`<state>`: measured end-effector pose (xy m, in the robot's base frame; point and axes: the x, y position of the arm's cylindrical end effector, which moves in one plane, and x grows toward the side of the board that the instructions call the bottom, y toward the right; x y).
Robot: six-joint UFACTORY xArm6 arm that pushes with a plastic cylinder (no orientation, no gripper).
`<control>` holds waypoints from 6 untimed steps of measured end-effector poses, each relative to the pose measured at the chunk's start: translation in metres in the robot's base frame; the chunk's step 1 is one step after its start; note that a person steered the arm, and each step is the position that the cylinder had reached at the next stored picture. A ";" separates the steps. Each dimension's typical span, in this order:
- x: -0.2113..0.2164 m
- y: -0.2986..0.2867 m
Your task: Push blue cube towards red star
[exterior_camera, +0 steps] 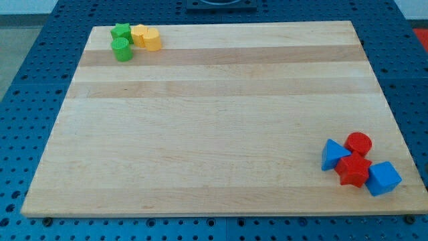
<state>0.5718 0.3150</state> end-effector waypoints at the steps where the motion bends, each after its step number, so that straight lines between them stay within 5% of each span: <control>1: 0.014 -0.019; 6: 0.027 -0.123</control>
